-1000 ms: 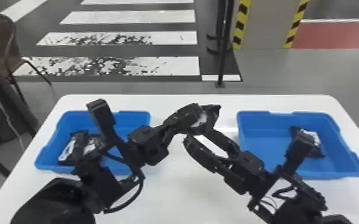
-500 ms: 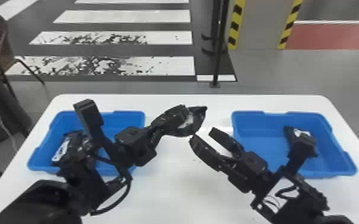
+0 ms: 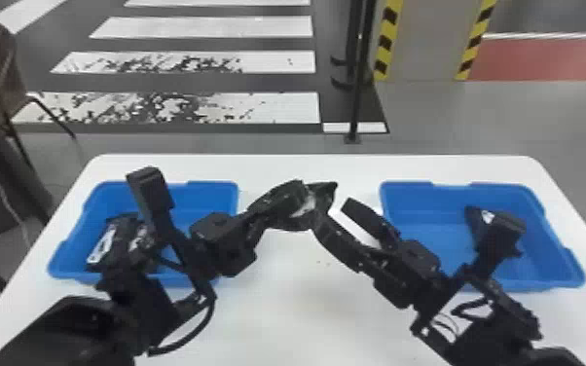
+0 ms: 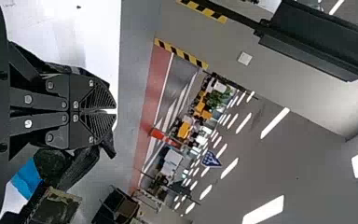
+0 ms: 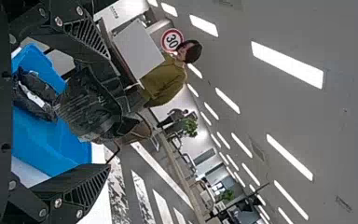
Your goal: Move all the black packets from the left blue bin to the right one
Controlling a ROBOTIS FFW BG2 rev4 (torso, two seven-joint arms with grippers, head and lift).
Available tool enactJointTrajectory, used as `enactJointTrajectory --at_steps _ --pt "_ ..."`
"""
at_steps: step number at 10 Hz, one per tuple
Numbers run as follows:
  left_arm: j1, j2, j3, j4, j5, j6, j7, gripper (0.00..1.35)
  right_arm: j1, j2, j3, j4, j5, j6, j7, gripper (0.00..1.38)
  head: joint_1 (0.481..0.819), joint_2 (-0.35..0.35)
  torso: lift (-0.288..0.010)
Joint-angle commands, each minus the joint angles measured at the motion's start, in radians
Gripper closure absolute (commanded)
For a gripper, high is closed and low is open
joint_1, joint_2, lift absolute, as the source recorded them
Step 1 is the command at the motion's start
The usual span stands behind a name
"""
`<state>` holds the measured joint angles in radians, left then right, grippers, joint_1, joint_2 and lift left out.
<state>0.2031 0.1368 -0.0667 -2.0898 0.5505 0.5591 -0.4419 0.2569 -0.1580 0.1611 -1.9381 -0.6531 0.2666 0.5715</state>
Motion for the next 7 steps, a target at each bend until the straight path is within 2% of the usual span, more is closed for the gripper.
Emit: enactJointTrajectory --at_steps 1,2,3,4,5,7 --pt "0.001 0.0 -0.009 0.0 0.022 0.0 0.0 1.21 -0.016 0.002 0.008 0.018 0.005 0.011 -0.006 0.23 0.695 0.032 -0.14" --pt "-0.004 0.001 -0.019 0.0 0.024 0.0 0.0 1.21 -0.036 0.003 0.01 0.03 0.007 0.02 -0.007 0.36 0.695 0.031 -0.14" --pt "-0.004 0.001 -0.025 0.0 0.026 0.0 0.0 1.21 -0.051 0.002 0.008 0.04 0.017 0.028 -0.007 0.73 0.695 0.028 -0.14" --pt "-0.002 0.001 -0.023 0.0 0.026 0.0 0.0 1.21 -0.051 0.003 -0.002 0.04 0.019 0.025 -0.012 1.04 0.695 0.024 -0.14" --pt "0.001 0.001 -0.021 0.0 0.026 -0.004 0.0 1.21 -0.043 0.003 -0.008 0.035 0.017 0.011 -0.015 1.25 0.695 0.02 -0.14" --pt "0.005 0.0 -0.011 0.0 0.024 -0.017 0.005 1.21 -0.029 0.003 -0.012 0.032 0.007 0.001 -0.016 1.28 0.695 0.01 -0.14"
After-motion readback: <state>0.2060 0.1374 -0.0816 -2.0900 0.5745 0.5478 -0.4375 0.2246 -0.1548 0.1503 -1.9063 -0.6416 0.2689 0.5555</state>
